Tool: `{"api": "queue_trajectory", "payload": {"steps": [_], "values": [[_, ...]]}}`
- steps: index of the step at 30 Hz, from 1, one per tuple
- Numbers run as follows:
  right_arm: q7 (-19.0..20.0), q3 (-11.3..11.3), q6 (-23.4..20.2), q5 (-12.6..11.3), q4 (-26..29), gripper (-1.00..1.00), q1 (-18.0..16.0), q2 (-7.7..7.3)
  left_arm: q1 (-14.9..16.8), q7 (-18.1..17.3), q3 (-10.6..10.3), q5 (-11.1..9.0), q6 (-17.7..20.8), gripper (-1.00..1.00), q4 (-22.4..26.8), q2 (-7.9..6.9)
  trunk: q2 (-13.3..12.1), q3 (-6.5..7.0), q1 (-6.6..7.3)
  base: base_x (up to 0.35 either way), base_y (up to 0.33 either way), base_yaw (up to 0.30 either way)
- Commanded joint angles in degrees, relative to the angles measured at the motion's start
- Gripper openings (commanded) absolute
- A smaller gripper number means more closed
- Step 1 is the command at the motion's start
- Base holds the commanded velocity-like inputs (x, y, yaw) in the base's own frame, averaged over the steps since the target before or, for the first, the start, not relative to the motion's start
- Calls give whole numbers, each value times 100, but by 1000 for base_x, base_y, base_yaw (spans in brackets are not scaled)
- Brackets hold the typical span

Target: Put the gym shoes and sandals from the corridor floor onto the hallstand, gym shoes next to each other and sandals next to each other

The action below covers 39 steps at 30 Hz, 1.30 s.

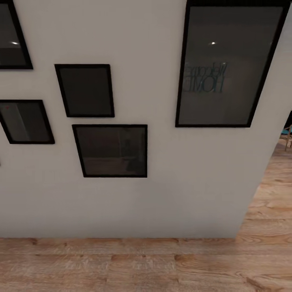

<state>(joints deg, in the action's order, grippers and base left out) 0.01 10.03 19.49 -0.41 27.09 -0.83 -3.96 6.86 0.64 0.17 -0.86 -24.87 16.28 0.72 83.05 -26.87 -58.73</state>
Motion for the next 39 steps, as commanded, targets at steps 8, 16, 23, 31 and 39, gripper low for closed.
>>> {"api": "queue_trajectory", "payload": {"steps": [8, 16, 23, 31, 39], "values": [[18, 168, 27, 14, 1, 100, -5, 13, 5, 7, 1, -20, -18, 100, -2, -1, 3, -6, 0, 0, 0, -298], [27, 183, 28, 37, -2, 100, -5, 38, 8, -67, 2, -32, -7, 100, -2, -45, 3, -6, 0, 0, 0, -300], [31, 184, 27, 40, -3, 100, -5, 45, 8, -5, 11, -29, -2, 100, -2, -53, 3, -6, 0, 0, 0, -300], [34, 184, 25, 41, -5, 100, -5, 46, 6, 9, 234, -19, -12, 100, -2, -67, 3, -6, 0, 0, 0, -300], [35, 184, 28, 41, -7, 100, -5, 49, 0, -9, 401, -3, -26, 100, 6, -68, 3, -6, 0, 0, 0, -300]]}}
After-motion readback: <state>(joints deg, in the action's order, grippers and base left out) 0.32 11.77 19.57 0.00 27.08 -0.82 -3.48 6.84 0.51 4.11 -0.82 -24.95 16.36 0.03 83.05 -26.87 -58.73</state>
